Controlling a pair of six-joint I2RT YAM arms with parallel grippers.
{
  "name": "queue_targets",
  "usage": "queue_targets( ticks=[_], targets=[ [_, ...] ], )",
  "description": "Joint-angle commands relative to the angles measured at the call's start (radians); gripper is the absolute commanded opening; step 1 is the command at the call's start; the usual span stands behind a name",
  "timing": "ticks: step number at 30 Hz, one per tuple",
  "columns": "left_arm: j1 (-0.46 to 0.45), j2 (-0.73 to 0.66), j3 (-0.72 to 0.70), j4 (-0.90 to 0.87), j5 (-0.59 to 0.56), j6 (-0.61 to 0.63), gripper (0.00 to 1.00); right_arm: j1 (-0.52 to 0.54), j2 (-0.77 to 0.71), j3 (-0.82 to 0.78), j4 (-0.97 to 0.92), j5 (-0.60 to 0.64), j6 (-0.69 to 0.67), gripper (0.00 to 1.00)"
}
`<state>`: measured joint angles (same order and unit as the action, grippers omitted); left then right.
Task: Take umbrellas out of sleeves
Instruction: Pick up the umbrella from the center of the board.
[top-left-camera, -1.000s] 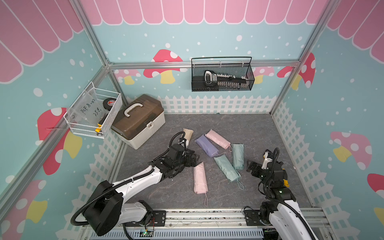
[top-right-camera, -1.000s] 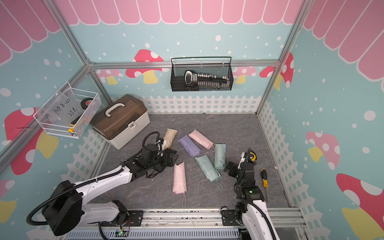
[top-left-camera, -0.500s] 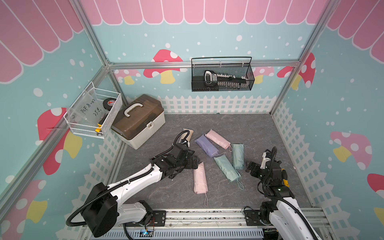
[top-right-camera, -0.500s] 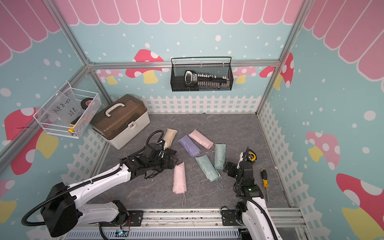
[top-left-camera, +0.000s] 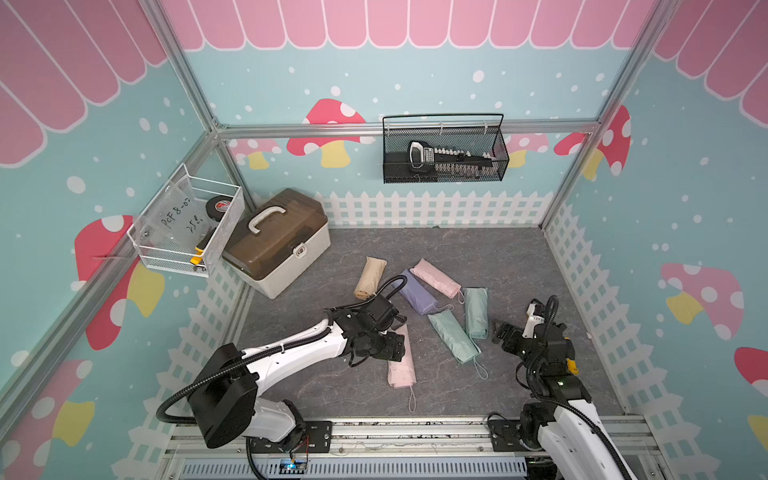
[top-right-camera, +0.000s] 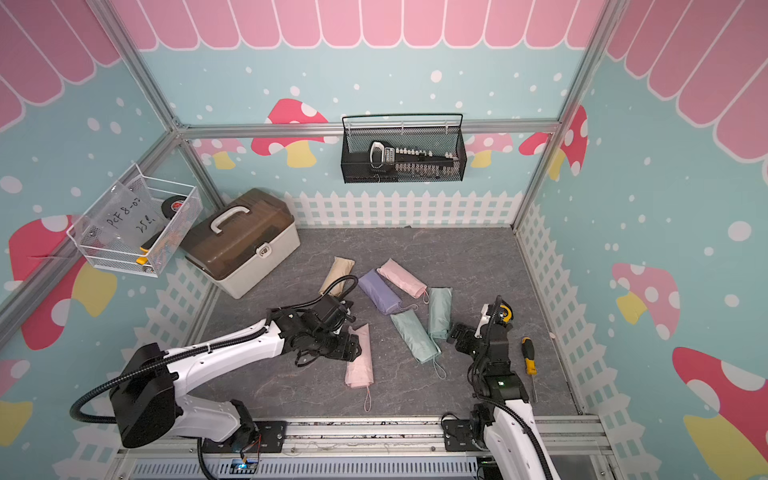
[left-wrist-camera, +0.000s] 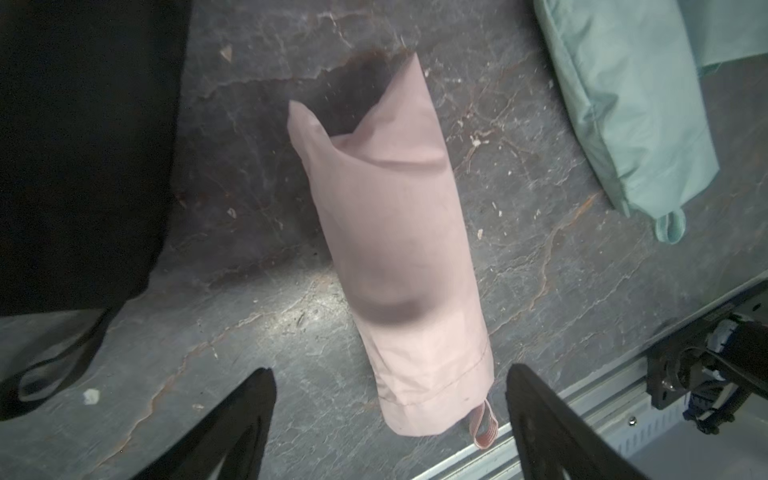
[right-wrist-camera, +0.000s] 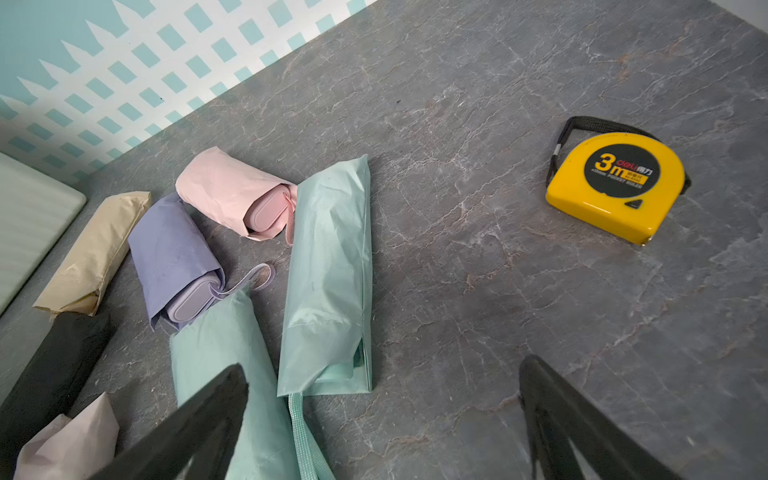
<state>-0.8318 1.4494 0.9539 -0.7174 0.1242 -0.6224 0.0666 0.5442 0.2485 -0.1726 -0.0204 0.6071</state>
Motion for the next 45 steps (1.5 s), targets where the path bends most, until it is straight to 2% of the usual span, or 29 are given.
queue_targets(
  ticks=[1,6,13,16,24,31,34,40,45],
  targets=[
    [-0.022,0.065,0.057,-0.068,-0.027,-0.038,0.84,0.007,-0.013,-0.015,-0.002,-0.002,0.013,1.0],
    [-0.065,0.2,0.165,-0.084,-0.059,-0.076,0.84,0.007,-0.031,-0.015,-0.004,-0.001,0.016,1.0],
    [-0.1,0.405,0.386,-0.284,-0.19,-0.117,0.85,0.008,-0.059,-0.015,-0.018,0.004,0.021,1.0],
    [-0.102,0.455,0.428,-0.324,-0.191,-0.131,0.84,0.008,-0.07,-0.015,-0.021,0.003,0.025,1.0],
    [-0.104,0.46,0.416,-0.334,-0.225,-0.166,0.84,0.008,-0.087,-0.015,-0.025,0.0,0.029,1.0],
    [-0.102,0.439,0.39,-0.29,-0.223,-0.185,0.76,0.009,-0.102,-0.015,-0.033,-0.005,0.029,1.0],
    [-0.102,0.433,0.367,-0.256,-0.201,-0.183,0.66,0.007,-0.107,-0.015,-0.035,-0.003,0.03,0.99],
    [-0.056,0.397,0.265,-0.154,-0.112,-0.232,0.64,0.009,-0.111,-0.015,-0.038,-0.003,0.029,1.0],
    [-0.003,0.306,0.154,-0.047,-0.059,-0.31,0.58,0.008,-0.114,-0.015,-0.042,-0.001,0.031,1.0]
  ],
)
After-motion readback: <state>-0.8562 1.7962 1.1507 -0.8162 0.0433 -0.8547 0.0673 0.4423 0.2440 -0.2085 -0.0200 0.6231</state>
